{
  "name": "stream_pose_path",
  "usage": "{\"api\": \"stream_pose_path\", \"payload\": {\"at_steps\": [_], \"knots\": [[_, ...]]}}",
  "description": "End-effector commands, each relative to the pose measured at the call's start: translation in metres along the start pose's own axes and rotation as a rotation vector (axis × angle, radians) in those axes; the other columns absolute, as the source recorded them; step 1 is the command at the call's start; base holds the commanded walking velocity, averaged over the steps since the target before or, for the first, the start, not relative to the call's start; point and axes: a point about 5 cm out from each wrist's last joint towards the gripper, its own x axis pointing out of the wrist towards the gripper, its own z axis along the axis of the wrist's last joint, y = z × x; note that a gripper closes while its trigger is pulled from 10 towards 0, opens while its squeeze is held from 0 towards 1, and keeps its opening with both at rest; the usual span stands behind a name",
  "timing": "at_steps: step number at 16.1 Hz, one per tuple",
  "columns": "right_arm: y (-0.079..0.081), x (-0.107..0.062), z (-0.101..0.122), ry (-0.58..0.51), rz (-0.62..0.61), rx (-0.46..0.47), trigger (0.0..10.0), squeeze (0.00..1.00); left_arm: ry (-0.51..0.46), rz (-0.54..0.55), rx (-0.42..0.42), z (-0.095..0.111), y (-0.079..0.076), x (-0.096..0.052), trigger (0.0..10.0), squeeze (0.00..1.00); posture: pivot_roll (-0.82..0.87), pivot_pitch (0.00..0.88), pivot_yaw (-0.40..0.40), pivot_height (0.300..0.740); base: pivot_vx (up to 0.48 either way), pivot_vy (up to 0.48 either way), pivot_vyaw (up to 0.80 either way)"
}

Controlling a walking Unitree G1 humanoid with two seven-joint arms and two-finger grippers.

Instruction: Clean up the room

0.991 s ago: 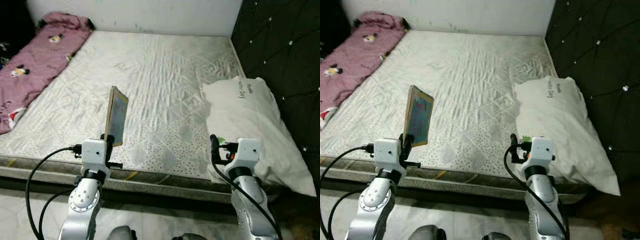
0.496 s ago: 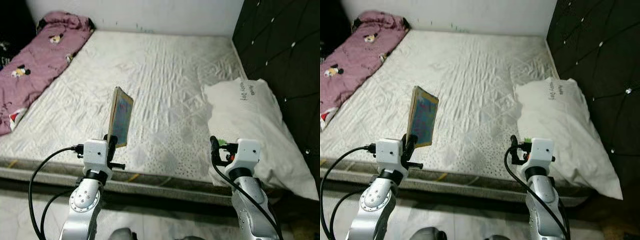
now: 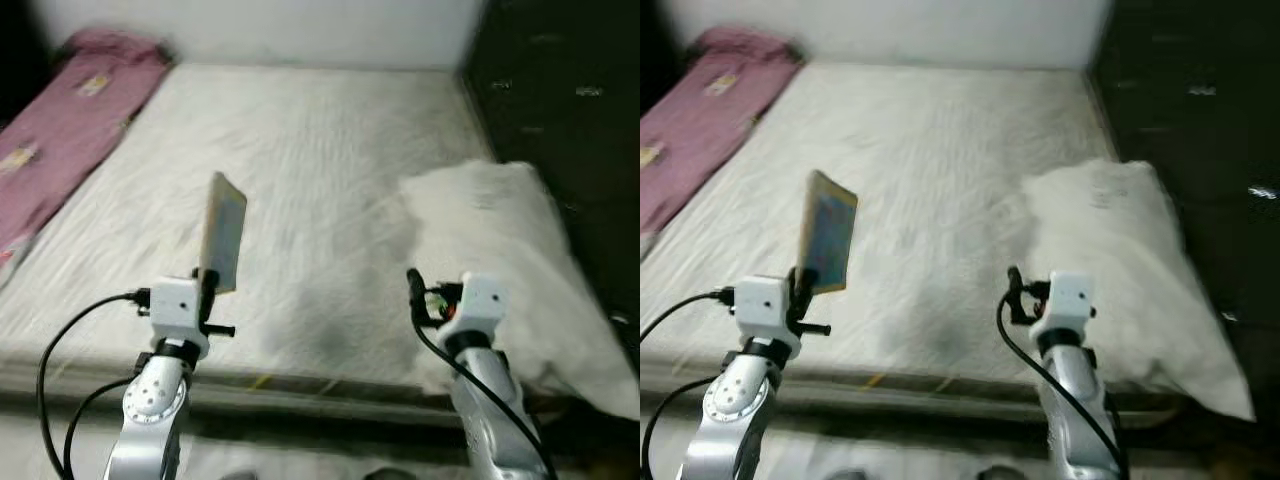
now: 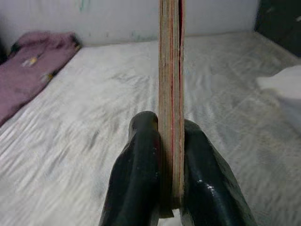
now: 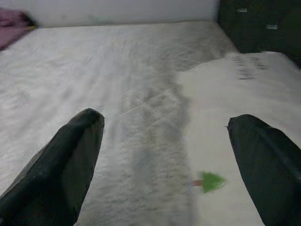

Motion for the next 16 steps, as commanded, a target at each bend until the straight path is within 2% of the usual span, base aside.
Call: {"api": "stream_pose_path", "payload": {"at_steps": [1, 7, 10, 14, 16], "knots": [[-0.005, 0.0, 0.003, -0.006, -0.018, -0.002, 10.0, 0.0, -0.04, -0.039, -0.015, 0.009, -0.01, 0.003, 10.0, 0.0, 0.01, 0.052, 0.022, 0.74, 0.0, 0.0, 0.0], [-0.006, 0.0, 0.003, -0.003, -0.017, 0.002, 10.0, 0.0, -0.032, -0.039, -0.004, 0.008, -0.011, 0.005, 10.0, 0.0, 0.01, 0.053, 0.021, 0.74, 0.0, 0.0, 0.0], [-0.005, 0.001, 0.002, 0.004, -0.014, -0.002, 10.0, 0.0, -0.037, -0.072, -0.008, 0.009, -0.016, 0.005, 10.0, 0.0, 0.01, 0.059, 0.02, 0.74, 0.0, 0.0, 0.0], [-0.006, 0.001, 0.002, 0.009, -0.019, 0.002, 10.0, 0.0, -0.08, -0.121, -0.027, 0.014, -0.017, 0.002, 10.0, 0.0, 0.02, 0.071, 0.027, 0.74, 0.0, 0.0, -0.8], [-0.006, 0.0, 0.003, 0.006, -0.024, 0.005, 10.0, 0.0, -0.1, -0.126, 0.018, 0.018, -0.017, 0.004, 10.0, 0.0, 0.01, 0.075, 0.028, 0.74, 0.0, 0.0, -0.8]]}}
